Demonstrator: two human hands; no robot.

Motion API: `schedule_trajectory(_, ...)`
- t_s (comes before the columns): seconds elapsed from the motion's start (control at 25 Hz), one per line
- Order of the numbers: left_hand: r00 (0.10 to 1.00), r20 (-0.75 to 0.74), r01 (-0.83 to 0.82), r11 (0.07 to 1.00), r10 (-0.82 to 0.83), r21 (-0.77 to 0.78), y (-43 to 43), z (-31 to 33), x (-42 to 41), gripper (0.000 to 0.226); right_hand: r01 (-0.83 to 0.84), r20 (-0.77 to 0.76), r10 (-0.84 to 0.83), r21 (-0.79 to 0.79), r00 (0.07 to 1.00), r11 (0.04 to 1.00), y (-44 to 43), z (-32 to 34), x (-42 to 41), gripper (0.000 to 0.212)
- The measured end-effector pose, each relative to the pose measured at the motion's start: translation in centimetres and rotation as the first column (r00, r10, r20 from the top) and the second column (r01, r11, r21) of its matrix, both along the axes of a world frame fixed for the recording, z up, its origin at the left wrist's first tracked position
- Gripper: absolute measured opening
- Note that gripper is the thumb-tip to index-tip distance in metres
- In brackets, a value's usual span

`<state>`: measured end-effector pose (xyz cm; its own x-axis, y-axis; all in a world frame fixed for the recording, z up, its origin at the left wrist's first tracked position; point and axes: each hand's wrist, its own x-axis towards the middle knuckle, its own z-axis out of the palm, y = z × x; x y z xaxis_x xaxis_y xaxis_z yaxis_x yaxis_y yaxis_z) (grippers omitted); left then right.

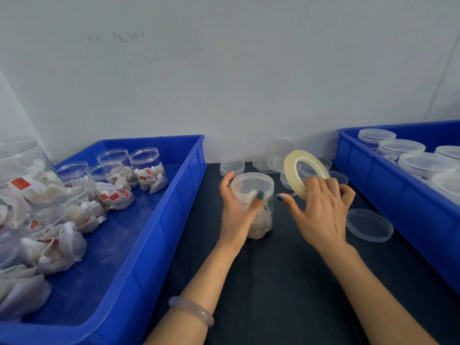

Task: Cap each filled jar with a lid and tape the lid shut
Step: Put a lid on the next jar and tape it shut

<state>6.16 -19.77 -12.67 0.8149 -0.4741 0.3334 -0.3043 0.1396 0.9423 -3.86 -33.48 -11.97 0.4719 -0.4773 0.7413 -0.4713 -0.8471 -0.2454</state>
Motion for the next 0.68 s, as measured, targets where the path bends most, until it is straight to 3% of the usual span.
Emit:
schedule_trajectory(0.04,0.999,0.049,0.012,0.998,-0.015,0.060,0.1,0.0,0.1,0.093,-0.013,0.007,0.013,-0.003,1.000,1.000,0.0,0.1,0.0,0.062)
schedule_trajectory(0.12,0.996,0.089,-0.008,0.995,-0.001,0.103,0.2,-0.1,0.6,0.093,-0.040,-0.010,0.041,0.019,0.999,0.999,-0.2,0.3,-0.3,0.061)
schedule_trajectory(0.44,0.988,-0.068,0.144,0.987,-0.139,0.073,2.3,0.9,1.5,0.044,-0.123,-0.097,0.120,-0.018,0.988,0.992,-0.4,1.8,-1.4,0.062)
schedule_trajectory(0.68,0.949,-0.171,0.280,0.958,-0.266,0.061,2.9,2.0,0.5,0.092,-0.136,-0.058,0.139,0.052,0.989,0.989,-0.1,2.6,-2.2,0.068)
